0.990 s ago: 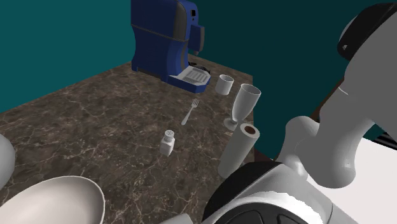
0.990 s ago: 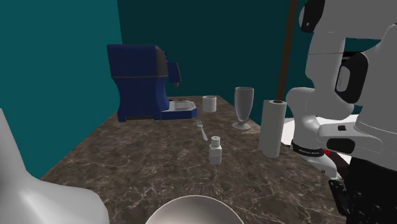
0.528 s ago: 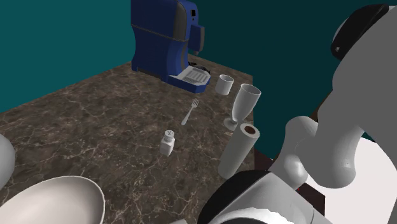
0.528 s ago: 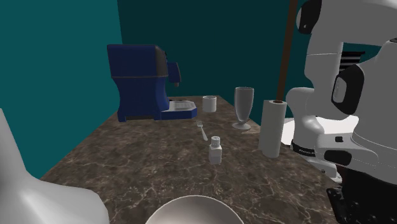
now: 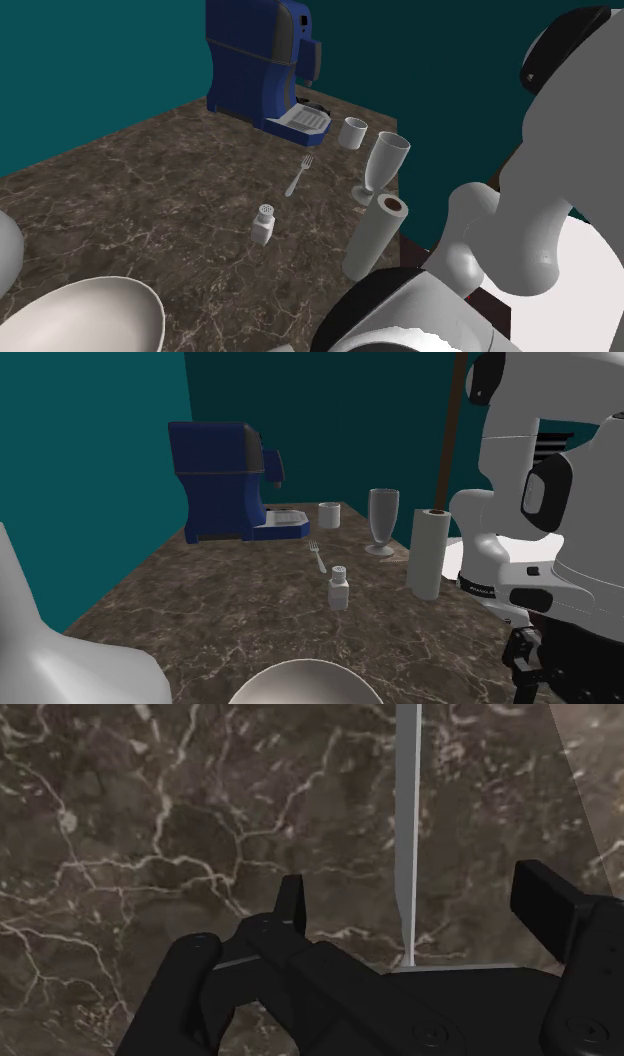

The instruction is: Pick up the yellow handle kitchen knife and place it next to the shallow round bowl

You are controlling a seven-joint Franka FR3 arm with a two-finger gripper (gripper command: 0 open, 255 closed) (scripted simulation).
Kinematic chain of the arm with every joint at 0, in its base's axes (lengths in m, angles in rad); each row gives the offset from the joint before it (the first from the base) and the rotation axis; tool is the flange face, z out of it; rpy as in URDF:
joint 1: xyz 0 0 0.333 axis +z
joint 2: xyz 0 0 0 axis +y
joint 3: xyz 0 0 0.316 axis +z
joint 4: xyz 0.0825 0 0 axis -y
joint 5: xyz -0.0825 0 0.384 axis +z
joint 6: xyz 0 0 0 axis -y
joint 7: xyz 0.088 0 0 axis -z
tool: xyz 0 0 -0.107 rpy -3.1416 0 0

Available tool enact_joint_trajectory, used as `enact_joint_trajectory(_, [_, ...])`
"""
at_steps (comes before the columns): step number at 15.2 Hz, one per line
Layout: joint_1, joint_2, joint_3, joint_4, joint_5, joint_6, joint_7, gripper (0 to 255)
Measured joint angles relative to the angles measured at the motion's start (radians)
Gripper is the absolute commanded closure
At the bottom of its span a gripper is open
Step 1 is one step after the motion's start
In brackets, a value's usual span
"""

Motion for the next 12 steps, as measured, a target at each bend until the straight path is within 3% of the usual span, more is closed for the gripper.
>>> enact_joint_trajectory(6, [-0.009,-0.080,0.001,0.054,0.069,-0.110,-0.050,0])
enact_joint_trajectory(12, [-0.010,-0.093,-0.001,0.059,0.081,-0.126,-0.059,0])
